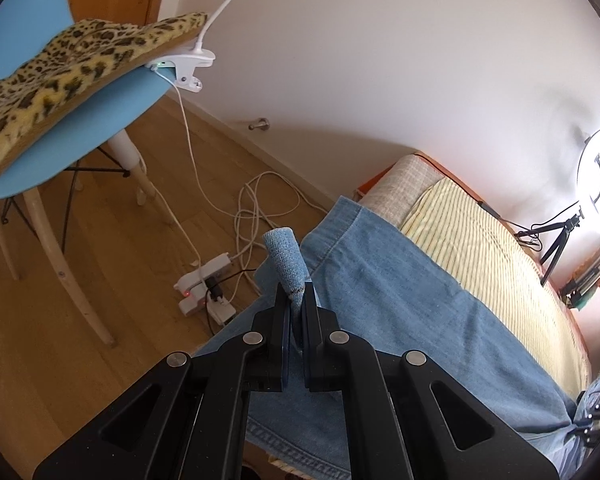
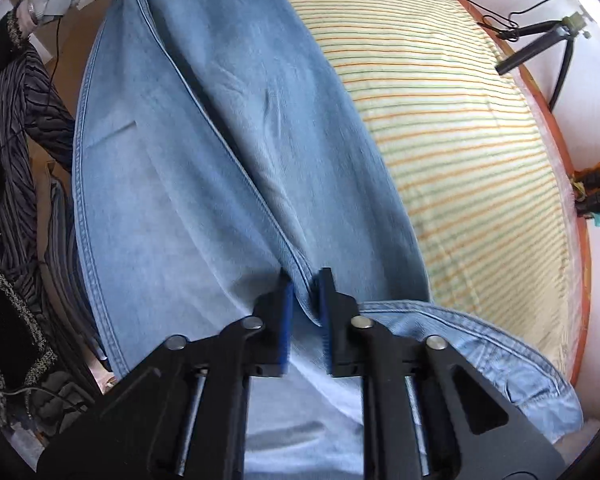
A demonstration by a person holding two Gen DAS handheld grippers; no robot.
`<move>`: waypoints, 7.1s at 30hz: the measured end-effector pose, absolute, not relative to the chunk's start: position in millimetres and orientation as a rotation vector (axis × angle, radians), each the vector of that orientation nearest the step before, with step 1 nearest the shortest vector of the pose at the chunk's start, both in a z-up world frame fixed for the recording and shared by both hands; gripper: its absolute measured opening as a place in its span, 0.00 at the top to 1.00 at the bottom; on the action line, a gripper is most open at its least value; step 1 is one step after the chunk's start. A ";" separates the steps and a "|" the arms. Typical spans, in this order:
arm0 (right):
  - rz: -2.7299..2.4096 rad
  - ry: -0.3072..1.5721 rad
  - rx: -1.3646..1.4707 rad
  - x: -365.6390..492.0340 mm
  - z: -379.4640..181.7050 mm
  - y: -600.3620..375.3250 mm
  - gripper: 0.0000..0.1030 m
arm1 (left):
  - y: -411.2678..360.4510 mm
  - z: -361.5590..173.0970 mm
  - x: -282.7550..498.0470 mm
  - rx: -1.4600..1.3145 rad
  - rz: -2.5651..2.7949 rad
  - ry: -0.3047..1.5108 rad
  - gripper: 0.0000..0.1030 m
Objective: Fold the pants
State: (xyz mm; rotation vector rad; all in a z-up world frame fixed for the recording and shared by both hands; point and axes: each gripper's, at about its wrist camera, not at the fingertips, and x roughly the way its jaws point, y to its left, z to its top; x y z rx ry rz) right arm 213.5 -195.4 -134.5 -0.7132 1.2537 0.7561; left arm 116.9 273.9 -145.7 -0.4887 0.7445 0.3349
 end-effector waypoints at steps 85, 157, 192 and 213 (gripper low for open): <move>-0.285 0.750 0.558 29.4 -107.5 -527.8 0.55 | -331.5 -157.9 223.4 -0.179 -0.954 1.178 0.71; -0.073 0.984 0.630 116.8 -145.5 -629.5 0.38 | -385.1 -168.0 225.2 0.215 -1.051 1.063 0.74; -0.228 0.911 0.286 104.6 -65.0 -585.3 0.52 | -249.8 -67.6 269.7 0.126 -0.761 0.819 0.63; 0.268 1.094 0.275 260.5 -170.3 -420.3 0.51 | -22.3 -142.9 180.3 -0.033 -0.397 0.958 0.58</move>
